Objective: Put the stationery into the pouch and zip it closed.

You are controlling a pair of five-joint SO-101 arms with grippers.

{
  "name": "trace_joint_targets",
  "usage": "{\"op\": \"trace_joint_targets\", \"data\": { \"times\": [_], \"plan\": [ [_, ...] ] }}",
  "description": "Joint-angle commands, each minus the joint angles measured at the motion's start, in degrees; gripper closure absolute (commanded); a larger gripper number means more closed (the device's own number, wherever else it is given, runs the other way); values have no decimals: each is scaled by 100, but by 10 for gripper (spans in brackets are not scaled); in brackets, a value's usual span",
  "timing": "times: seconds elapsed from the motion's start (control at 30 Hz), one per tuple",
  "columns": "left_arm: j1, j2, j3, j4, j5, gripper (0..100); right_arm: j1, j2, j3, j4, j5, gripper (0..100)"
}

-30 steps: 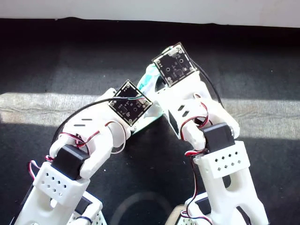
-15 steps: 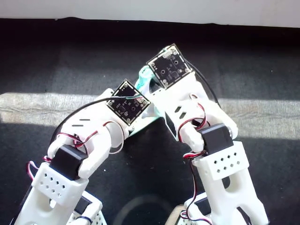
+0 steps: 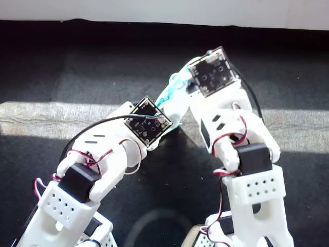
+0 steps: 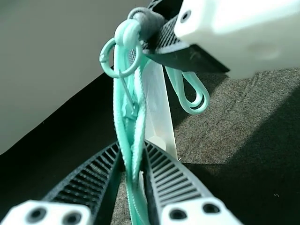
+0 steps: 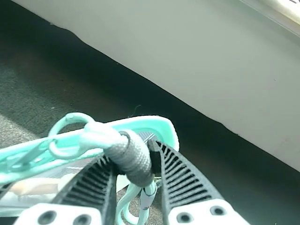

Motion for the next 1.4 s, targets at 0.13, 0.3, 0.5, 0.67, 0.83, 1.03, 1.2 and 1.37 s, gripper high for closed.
{"op": "trace_joint_targets", "data": {
  "times": [0.13,0.3,0.5,0.67,0.83,1.03,1.2,1.37],
  "plan": [
    [-365,-760,-22,325,-26,990,848,760,-347,-637,53,991],
    [-796,-1244,233,316,229,990,1086,1209,-347,-804,35,991],
    [-848,-1692,409,325,290,990,1103,1613,-347,-1112,26,991],
    [-804,-2070,400,747,290,990,1262,1965,-576,-1358,26,991],
    [-470,-2193,382,1345,290,990,1262,2316,-1604,-1138,18,991],
    [-497,-2193,189,1389,290,990,1385,3187,-2818,-637,18,991],
    [-505,-2193,75,1407,290,990,1578,3934,-3196,-356,-26,991],
    [-505,-2193,75,1503,290,990,1675,4576,-3196,-338,-492,991]
  ]
}}
